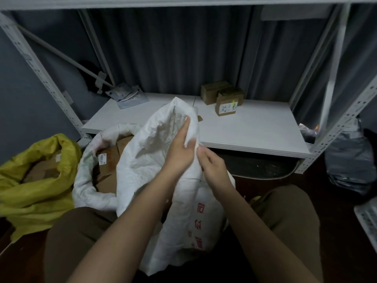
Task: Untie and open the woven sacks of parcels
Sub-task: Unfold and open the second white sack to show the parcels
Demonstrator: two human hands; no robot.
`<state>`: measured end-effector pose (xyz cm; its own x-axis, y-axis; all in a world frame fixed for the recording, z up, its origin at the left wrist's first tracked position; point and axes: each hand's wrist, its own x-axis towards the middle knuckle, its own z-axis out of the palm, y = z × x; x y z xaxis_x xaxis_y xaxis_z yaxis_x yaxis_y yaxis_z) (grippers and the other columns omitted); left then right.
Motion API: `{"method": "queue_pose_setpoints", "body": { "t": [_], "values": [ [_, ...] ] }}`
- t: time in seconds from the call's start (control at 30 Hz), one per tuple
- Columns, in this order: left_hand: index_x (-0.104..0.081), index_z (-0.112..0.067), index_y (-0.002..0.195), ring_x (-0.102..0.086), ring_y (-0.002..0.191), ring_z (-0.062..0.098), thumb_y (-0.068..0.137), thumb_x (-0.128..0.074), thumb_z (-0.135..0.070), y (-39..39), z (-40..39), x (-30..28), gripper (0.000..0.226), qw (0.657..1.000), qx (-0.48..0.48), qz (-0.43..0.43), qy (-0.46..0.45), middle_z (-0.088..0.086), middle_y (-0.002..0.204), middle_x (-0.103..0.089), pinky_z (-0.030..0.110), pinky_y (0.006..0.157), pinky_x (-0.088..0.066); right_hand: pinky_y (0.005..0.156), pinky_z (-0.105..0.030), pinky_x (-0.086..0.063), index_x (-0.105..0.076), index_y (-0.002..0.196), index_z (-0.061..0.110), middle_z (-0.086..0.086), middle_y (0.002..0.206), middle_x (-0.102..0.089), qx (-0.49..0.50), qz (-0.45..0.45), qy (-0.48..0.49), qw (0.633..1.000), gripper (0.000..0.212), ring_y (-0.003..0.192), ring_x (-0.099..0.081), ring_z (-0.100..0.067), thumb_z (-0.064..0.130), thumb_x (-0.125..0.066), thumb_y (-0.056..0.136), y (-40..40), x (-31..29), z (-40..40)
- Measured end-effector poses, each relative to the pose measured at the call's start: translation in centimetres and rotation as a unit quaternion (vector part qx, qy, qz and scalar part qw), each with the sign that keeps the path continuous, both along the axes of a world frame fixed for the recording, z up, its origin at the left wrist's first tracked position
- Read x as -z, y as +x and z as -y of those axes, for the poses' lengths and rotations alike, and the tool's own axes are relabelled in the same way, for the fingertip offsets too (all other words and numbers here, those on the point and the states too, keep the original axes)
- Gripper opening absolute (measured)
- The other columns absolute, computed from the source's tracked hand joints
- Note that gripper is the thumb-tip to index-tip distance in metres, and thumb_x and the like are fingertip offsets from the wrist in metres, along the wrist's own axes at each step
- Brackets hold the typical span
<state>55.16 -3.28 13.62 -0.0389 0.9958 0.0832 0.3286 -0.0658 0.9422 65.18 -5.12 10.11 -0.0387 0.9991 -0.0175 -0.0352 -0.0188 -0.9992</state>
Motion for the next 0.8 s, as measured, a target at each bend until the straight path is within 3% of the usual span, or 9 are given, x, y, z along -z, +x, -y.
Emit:
{"method": "queue_pose_setpoints", "body": {
  "t": [0.13,0.27,0.3,0.37,0.47,0.57,0.7,0.73,0.8],
  "values": [
    [-0.040,-0.037,0.141,-0.039,0.134,0.013,0.090,-0.045,-0.056,-0.4,-0.4,-0.7,0.055,0.979,0.052,0.159,-0.118,-0.008,0.148,-0.039,0.041,0.115,-0.027,0.087,-0.027,-0.055,-0.061,0.123,0.002,-0.005,0.105,-0.070,0.034,-0.088,-0.055,0.994,0.034,0.094,-0.067,-0.012,-0.004,-0.053,0.091,1.0,-0.2,-0.6],
    [-0.021,-0.042,0.147,-0.020,0.143,0.007,0.093,-0.055,-0.023,-1.4,1.4,0.7,0.066,0.992,0.103,0.051,-0.047,-0.016,0.158,-0.012,0.037,0.117,-0.023,0.088,-0.038,-0.055,-0.053,0.125,0.003,-0.020,0.112,-0.066,-0.008,-0.344,-0.174,0.923,0.033,0.100,-0.067,-0.028,-0.001,-0.053,0.093,1.3,-1.0,-2.3],
    [-0.019,-0.041,0.148,-0.018,0.143,0.005,0.091,-0.056,-0.017,-1.5,1.5,1.1,0.072,0.996,0.083,0.008,-0.027,-0.015,0.158,-0.012,0.033,0.117,-0.021,0.084,-0.035,-0.056,-0.053,0.123,0.005,-0.018,0.107,-0.066,0.019,-0.322,-0.175,0.930,0.033,0.095,-0.067,-0.025,0.001,-0.057,0.091,0.9,-1.0,-2.5],
    [-0.024,-0.032,0.149,-0.021,0.141,0.005,0.089,-0.054,-0.004,-1.2,1.0,1.4,0.073,0.999,0.034,-0.025,-0.001,-0.010,0.156,-0.021,0.026,0.116,-0.023,0.075,-0.024,-0.055,-0.054,0.114,0.007,-0.008,0.096,-0.064,0.110,-0.132,-0.100,0.980,0.031,0.084,-0.064,-0.013,0.009,-0.068,0.086,0.4,-0.8,-2.4],
    [-0.031,-0.026,0.147,-0.026,0.141,0.008,0.090,-0.047,0.003,-0.4,-0.2,1.9,0.066,0.999,-0.017,-0.043,0.005,-0.005,0.154,-0.029,0.025,0.115,-0.024,0.076,-0.020,-0.045,-0.064,0.105,0.014,0.001,0.098,-0.064,0.151,0.111,0.023,0.982,0.022,0.085,-0.058,-0.004,0.028,-0.067,0.088,0.1,0.6,-1.4],
    [-0.032,-0.027,0.146,-0.022,0.142,0.011,0.097,-0.038,-0.006,0.8,-1.2,1.7,0.054,0.998,0.015,0.021,-0.049,-0.003,0.155,-0.025,0.031,0.118,-0.019,0.099,-0.033,-0.046,-0.062,0.123,0.016,-0.001,0.122,-0.063,0.082,0.119,0.001,0.990,0.044,0.113,-0.057,-0.012,0.044,-0.055,0.091,-0.2,1.6,-0.2],
    [-0.037,-0.016,0.144,-0.035,0.137,0.021,0.097,-0.029,-0.013,1.0,-1.6,0.9,0.048,0.930,0.094,0.313,-0.165,0.001,0.150,-0.033,0.038,0.116,-0.027,0.099,-0.036,-0.048,-0.059,0.127,0.014,-0.002,0.118,-0.065,0.078,0.062,-0.051,0.994,0.037,0.109,-0.060,-0.016,0.014,-0.059,0.090,0.8,2.1,-0.6],
    [-0.038,-0.016,0.144,-0.040,0.134,0.021,0.097,-0.031,-0.013,0.7,-1.6,0.7,0.047,0.929,0.097,0.317,-0.166,0.000,0.148,-0.037,0.038,0.114,-0.031,0.097,-0.036,-0.050,-0.062,0.124,0.011,-0.005,0.114,-0.067,0.086,0.011,-0.062,0.994,0.035,0.107,-0.063,-0.018,0.005,-0.057,0.090,1.3,2.2,-0.8],
    [-0.041,-0.024,0.141,-0.050,0.124,0.015,0.096,-0.042,-0.018,-0.1,-1.1,1.0,0.045,0.970,0.087,0.186,-0.132,-0.007,0.140,-0.045,0.038,0.108,-0.039,0.097,-0.040,-0.050,-0.062,0.120,0.006,-0.014,0.113,-0.068,0.069,-0.136,-0.113,0.982,0.034,0.108,-0.064,-0.027,-0.003,-0.051,0.090,2.3,3.2,-1.6]
  ]
}}
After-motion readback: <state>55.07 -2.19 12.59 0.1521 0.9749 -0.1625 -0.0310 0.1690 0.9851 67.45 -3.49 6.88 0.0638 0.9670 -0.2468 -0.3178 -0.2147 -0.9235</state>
